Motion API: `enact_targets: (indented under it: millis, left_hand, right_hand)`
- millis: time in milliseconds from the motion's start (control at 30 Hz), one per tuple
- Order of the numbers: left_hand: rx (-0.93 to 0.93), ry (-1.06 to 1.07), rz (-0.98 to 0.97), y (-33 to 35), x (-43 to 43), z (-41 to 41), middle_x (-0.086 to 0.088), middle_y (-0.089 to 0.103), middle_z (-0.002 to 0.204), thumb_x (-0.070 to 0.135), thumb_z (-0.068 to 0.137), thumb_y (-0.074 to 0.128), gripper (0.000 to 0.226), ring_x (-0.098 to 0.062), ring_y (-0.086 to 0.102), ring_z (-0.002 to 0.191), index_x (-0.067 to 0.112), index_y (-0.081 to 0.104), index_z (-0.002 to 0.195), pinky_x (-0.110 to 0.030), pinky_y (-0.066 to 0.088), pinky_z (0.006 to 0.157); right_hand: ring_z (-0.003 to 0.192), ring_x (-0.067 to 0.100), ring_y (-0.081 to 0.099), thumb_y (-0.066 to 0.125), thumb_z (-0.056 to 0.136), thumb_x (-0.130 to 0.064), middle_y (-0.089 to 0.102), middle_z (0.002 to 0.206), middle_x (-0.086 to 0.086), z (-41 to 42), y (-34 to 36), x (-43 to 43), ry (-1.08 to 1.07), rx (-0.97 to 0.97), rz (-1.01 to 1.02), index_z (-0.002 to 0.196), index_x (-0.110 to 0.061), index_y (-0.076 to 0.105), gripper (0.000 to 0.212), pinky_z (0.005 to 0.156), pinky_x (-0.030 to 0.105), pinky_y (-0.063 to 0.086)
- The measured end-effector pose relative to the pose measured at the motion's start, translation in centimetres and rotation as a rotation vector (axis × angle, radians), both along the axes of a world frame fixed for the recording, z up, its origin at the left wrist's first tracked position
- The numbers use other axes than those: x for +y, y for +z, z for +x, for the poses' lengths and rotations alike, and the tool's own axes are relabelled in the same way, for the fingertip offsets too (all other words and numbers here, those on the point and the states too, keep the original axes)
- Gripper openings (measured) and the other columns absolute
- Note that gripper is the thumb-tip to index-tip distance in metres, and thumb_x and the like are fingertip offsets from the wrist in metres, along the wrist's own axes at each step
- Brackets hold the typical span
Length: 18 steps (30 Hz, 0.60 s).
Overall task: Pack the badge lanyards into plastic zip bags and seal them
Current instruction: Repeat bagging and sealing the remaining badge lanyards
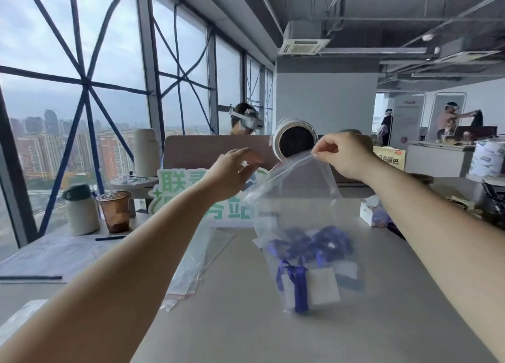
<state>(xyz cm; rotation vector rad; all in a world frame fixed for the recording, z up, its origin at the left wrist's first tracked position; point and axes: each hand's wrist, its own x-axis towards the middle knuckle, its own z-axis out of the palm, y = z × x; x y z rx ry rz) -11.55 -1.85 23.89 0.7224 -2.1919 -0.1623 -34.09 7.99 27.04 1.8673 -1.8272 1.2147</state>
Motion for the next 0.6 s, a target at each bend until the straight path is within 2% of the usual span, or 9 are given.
enact_targets:
  millis: [67, 133, 200, 267, 333, 400, 467, 533, 600]
  left_hand:
    - [-0.005, -0.077, 0.001, -0.5, 0.3, -0.8, 0.007, 0.055, 0.106, 0.02, 0.095, 0.053, 0.022, -0.015, 0.06, 0.093, 0.019, 0.066, 0.112, -0.022, 0.043, 0.083]
    - [-0.04, -0.117, 0.013, -1.0, 0.3, -1.6, 0.005, 0.053, 0.104, 0.02, 0.094, 0.054, 0.022, -0.014, 0.057, 0.091, 0.017, 0.067, 0.112, -0.017, 0.04, 0.083]
    - [-0.081, -0.1, 0.009, -1.6, -0.1, -2.2, 0.0, 0.059, 0.102, 0.026, 0.095, 0.053, 0.022, -0.018, 0.057, 0.093, 0.016, 0.07, 0.106, -0.024, 0.043, 0.087]
    - [-0.102, -0.082, -0.068, -2.1, -0.6, -2.3, -0.002, 0.065, 0.095, 0.044, 0.094, 0.046, 0.04, -0.019, 0.054, 0.095, 0.014, 0.073, 0.091, -0.033, 0.044, 0.088]
    - [-0.125, -0.106, -0.086, -2.5, -0.7, -2.0, 0.002, 0.065, 0.094, 0.052, 0.092, 0.045, 0.048, -0.015, 0.052, 0.098, 0.016, 0.075, 0.081, -0.036, 0.044, 0.09]
    - [-0.195, -0.126, -0.051, -2.5, -0.5, -1.5, 0.005, 0.059, 0.104, 0.046, 0.09, 0.054, 0.034, -0.01, 0.05, 0.105, 0.024, 0.075, 0.076, -0.034, 0.042, 0.095]
    - [-0.266, -0.121, -0.068, -2.1, -0.2, -1.1, 0.005, 0.058, 0.106, 0.039, 0.087, 0.06, 0.024, -0.01, 0.05, 0.106, 0.025, 0.075, 0.076, -0.03, 0.039, 0.096]
    - [-0.262, -0.134, -0.022, -1.3, -0.1, -0.9, 0.001, 0.061, 0.099, 0.034, 0.084, 0.065, 0.021, -0.009, 0.054, 0.093, 0.015, 0.074, 0.078, -0.019, 0.04, 0.085]
    - [-0.183, -0.112, 0.042, -0.5, 0.1, -1.1, 0.0, 0.063, 0.083, 0.032, 0.081, 0.071, 0.022, -0.005, 0.053, 0.072, 0.011, 0.071, 0.075, -0.016, 0.04, 0.068]
  right_hand:
    - [0.078, 0.013, 0.051, 0.063, 0.087, -0.005, 0.063, 0.085, 0.004, 0.3, -0.3, -0.3, 0.026, -0.013, 0.004, 0.091, -0.002, 0.069, 0.008, 0.06, -0.004, 0.032]
    - [0.08, 0.014, 0.054, 0.063, 0.086, -0.004, 0.067, 0.088, 0.009, 0.1, -0.5, -1.0, 0.082, -0.046, 0.003, 0.088, -0.004, 0.068, 0.005, 0.067, 0.003, 0.038]
    - [0.08, 0.016, 0.057, 0.063, 0.086, -0.003, 0.068, 0.088, 0.011, -0.4, -0.8, -1.7, 0.116, -0.073, 0.001, 0.084, -0.008, 0.067, 0.007, 0.079, 0.026, 0.046]
    - [0.079, 0.018, 0.058, 0.063, 0.085, -0.003, 0.065, 0.082, 0.006, -0.9, -1.1, -2.2, 0.112, -0.071, 0.003, 0.081, -0.013, 0.066, 0.011, 0.082, 0.036, 0.048]
    - [0.08, 0.02, 0.058, 0.063, 0.085, -0.003, 0.063, 0.08, 0.003, -1.5, -1.5, -2.4, 0.111, -0.066, 0.002, 0.078, -0.015, 0.064, 0.014, 0.082, 0.039, 0.049]
    - [0.079, 0.02, 0.057, 0.063, 0.085, -0.002, 0.062, 0.08, 0.004, -2.0, -1.8, -2.4, 0.099, -0.065, 0.006, 0.078, -0.015, 0.063, 0.015, 0.082, 0.04, 0.049]
    - [0.076, 0.02, 0.056, 0.06, 0.086, -0.001, 0.061, 0.081, 0.006, -2.5, -2.0, -2.5, 0.081, -0.074, 0.012, 0.08, -0.014, 0.061, 0.014, 0.08, 0.038, 0.048]
    - [0.068, 0.02, 0.057, 0.056, 0.088, 0.0, 0.058, 0.081, 0.006, -2.6, -2.1, -2.5, 0.098, -0.137, 0.0, 0.085, -0.013, 0.057, 0.014, 0.076, 0.037, 0.048]
    - [0.065, 0.018, 0.06, 0.057, 0.089, -0.001, 0.056, 0.083, 0.003, -2.4, -2.5, -2.6, 0.156, -0.28, -0.028, 0.1, -0.015, 0.054, 0.018, 0.074, 0.039, 0.049]
